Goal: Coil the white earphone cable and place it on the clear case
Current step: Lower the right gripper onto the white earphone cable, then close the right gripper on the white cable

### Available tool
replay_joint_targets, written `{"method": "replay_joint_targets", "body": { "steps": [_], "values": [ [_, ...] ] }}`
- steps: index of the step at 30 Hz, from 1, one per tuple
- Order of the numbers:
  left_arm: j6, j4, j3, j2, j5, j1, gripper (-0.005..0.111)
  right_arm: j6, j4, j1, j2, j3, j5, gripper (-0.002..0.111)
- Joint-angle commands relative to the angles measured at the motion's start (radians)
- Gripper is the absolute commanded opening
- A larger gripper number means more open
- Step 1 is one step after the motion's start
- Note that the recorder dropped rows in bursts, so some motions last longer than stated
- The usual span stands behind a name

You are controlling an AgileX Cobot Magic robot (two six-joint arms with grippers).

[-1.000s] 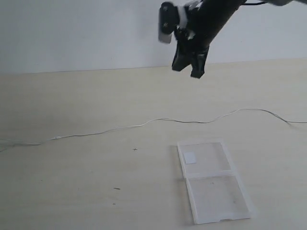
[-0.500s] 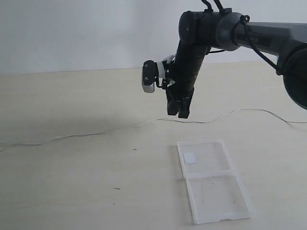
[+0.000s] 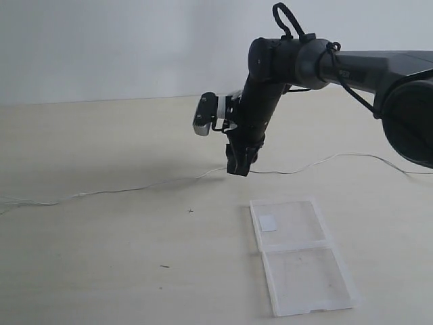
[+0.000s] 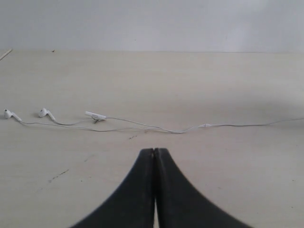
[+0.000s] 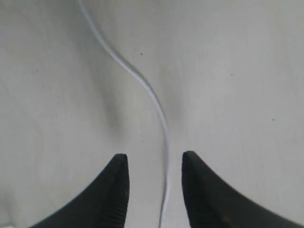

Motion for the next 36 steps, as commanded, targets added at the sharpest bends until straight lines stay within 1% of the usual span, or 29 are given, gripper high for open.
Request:
{"method": "replay_joint_targets", "body": {
  "steps": [1, 23, 29, 36],
  "values": [
    [0.004, -0.006, 0.003, -0.007, -0.005, 0.001, 0.000, 0.066, -0.044, 0.001, 0.001, -0.006, -0.024, 0.038],
    [0.004, -0.006, 0.003, -0.007, -0.005, 0.001, 0.000, 0.107, -0.051, 0.001, 0.051, -0.004, -0.021, 0.038],
    [0.004, -0.006, 0.003, -0.007, -0.005, 0.001, 0.000, 0.115, -0.044, 0.001, 0.079, -0.004, 0.014, 0.038],
    [0.004, -0.006, 0.003, -0.007, -0.005, 0.001, 0.000, 0.115, -0.044, 0.001, 0.085, -0.004, 0.023, 0.028]
  ]
}}
